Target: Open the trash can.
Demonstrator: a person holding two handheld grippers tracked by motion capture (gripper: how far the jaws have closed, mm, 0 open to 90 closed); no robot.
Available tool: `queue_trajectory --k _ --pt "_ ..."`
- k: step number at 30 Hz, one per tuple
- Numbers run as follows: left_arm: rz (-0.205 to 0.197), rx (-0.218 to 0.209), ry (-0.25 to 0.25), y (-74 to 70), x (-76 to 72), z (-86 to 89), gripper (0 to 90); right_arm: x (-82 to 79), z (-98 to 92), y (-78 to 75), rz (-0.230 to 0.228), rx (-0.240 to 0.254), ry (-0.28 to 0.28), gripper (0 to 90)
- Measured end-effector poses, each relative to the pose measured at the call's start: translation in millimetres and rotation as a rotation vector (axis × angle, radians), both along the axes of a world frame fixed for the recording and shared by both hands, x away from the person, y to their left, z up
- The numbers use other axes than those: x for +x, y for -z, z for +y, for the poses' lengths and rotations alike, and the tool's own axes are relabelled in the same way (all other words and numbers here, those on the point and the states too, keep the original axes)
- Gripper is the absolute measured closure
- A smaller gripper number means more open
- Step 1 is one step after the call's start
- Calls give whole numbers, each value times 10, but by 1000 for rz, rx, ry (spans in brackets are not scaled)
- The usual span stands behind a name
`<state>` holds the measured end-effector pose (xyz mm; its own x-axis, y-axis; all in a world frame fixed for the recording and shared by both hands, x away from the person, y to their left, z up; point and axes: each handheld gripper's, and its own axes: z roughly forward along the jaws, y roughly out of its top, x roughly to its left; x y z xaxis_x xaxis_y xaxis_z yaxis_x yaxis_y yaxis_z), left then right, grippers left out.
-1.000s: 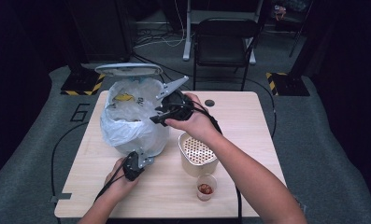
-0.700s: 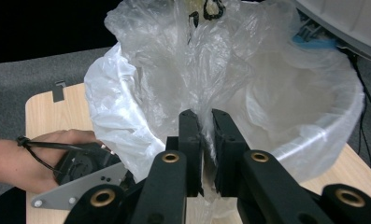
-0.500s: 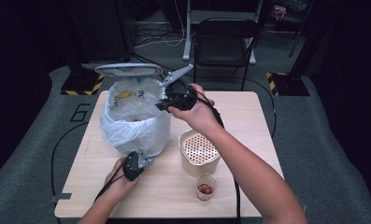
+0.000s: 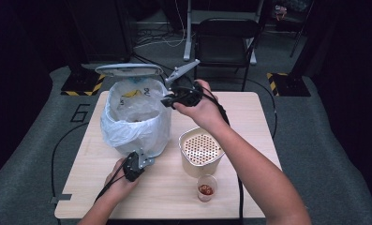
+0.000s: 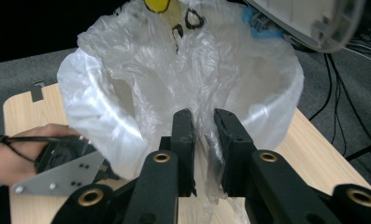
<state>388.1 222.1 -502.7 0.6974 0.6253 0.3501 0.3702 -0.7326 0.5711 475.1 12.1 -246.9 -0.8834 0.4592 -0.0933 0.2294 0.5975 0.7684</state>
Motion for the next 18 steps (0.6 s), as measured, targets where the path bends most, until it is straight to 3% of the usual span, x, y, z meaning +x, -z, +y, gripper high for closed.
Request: queue_trajectory --k 5,6,7,8,12,13,14,18 --pt "-3 3 1 0 0 2 900 52 262 45 2 -5 -13 788" --pt "-30 1 -6 17 0 -3 900 68 313 64 -5 -10 -23 794" --pt "-30 1 -6 17 0 -3 900 68 313 64 -5 -10 -23 794" --pt "-5 1 6 3 4 4 900 69 363 81 -1 -17 -17 801" --pt "-3 -3 1 5 1 2 900 132 570 168 -8 -20 -25 822" --pt "-36 0 -12 21 -3 -7 900 148 601 187 -13 -19 -33 813" --pt "-6 -1 2 4 2 3 900 150 632 204 -11 -14 -35 789" --pt "-6 -2 2 6 2 3 900 130 687 227 -17 4 -50 694"
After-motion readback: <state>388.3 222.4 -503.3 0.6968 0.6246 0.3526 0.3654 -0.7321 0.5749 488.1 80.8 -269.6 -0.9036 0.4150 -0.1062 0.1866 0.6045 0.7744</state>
